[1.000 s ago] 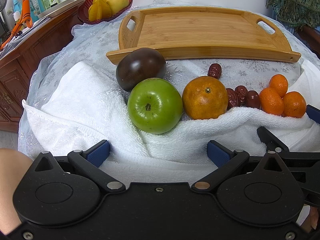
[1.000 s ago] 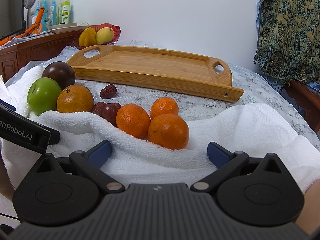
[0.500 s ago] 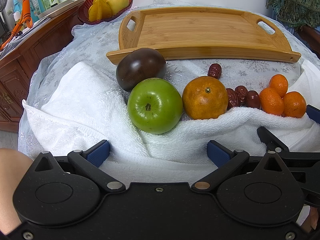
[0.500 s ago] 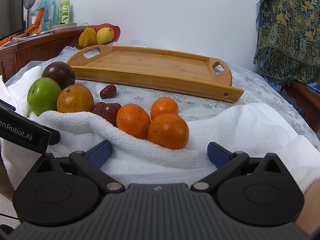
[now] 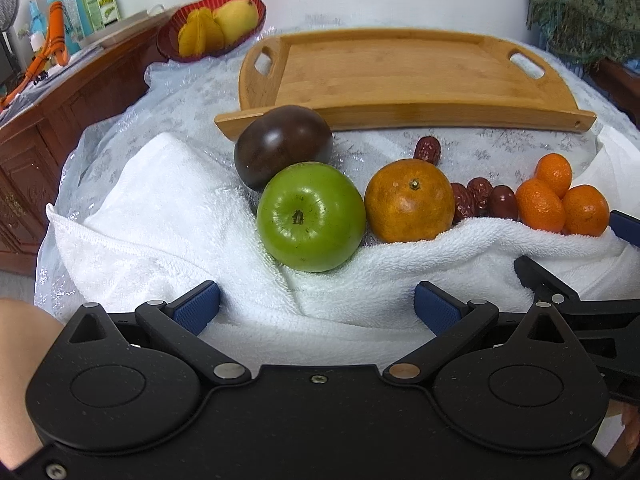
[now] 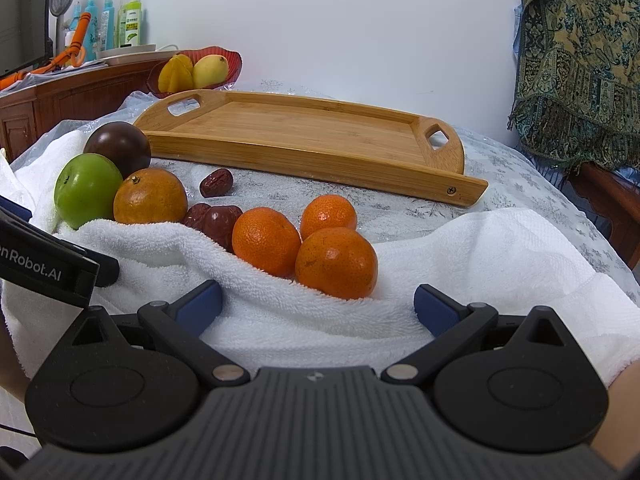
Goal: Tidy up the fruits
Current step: 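Grasp the green apple with the left gripper while the right gripper grasps a tangerine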
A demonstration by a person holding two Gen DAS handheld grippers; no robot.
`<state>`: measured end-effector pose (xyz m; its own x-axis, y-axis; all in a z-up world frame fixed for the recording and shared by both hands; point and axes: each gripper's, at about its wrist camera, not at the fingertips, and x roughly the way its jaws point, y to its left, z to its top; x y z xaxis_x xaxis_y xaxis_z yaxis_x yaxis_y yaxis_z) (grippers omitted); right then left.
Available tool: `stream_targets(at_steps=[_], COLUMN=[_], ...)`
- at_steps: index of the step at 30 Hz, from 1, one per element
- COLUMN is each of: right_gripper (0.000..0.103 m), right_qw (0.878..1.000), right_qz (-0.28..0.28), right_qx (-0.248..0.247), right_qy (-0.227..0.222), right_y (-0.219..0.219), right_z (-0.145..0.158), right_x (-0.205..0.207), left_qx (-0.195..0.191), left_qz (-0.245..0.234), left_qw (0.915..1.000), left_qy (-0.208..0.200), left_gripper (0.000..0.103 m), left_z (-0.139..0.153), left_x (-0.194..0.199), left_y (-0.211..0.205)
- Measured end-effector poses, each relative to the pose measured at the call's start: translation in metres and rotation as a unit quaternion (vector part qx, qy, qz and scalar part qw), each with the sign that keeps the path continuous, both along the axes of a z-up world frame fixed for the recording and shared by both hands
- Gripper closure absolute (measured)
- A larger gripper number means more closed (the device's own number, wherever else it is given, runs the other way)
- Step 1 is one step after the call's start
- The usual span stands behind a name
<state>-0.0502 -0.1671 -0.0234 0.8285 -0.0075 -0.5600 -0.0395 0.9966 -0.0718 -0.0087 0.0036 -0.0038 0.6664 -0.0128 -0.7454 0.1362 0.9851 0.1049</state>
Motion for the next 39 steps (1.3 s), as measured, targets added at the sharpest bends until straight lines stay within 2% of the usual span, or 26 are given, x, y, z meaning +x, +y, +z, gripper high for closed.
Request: stream_targets(at_steps=[5, 8, 14, 17, 19, 20, 22, 24, 32, 39], right_gripper=[0.000, 0.000, 0.002, 0.015, 0.031, 0.035, 0.049, 0.053, 0.054, 0.054], right_qw=[1.000, 1.000, 0.995, 0.993, 0.992, 0.992, 0.992, 0.992, 0.993, 0.992], right_qz=[0.004, 0.002, -0.003, -0.014, -0.027, -0.033, -0.041, -0.040, -0.033, -0.033], right_qx=[0.004, 0.013, 0.080, 0.087, 0.086, 0.086, 0.087, 0.091, 0.096, 0.112], right_qy=[-0.004, -0.003, -0.050, -0.078, -0.086, -0.087, -0.085, -0.081, -0.057, -0.051], right_y=[-0.002, -0.004, -0.021, -0.025, -0.026, -0.027, -0.027, -0.029, -0.024, -0.026], right_z=[-0.001, 0.003, 0.017, 0.023, 0.025, 0.025, 0.024, 0.023, 0.015, 0.013], right_x=[-0.001, -0.003, -0.017, -0.023, -0.025, -0.025, -0.026, -0.025, -0.021, -0.018], left_qx=[0.015, 0.000, -0.054, -0.073, -0.072, -0.070, -0.073, -0.083, -0.091, -0.078], left_qz=[-0.015, -0.016, -0.007, 0.002, 0.007, 0.007, 0.005, 0.006, 0.006, 0.000], left_qw=[0.9997, 0.9997, 0.9958, 0.9923, 0.9918, 0.9923, 0.9931, 0.9927, 0.9936, 0.9934], left_qy=[-0.011, -0.020, -0.073, -0.101, -0.105, -0.102, -0.092, -0.087, -0.067, -0.084], left_gripper=[0.000, 0.002, 0.021, 0.034, 0.046, 0.054, 0.054, 0.054, 0.052, 0.049], left_z=[0.000, 0.006, 0.030, 0.039, 0.041, 0.041, 0.037, 0.033, 0.017, 0.010], left_x=[-0.006, -0.010, -0.022, -0.023, -0.020, -0.018, -0.015, -0.014, -0.005, 0.000], left_y=[-0.001, 0.001, 0.015, 0.022, 0.024, 0.025, 0.026, 0.028, 0.024, 0.017])
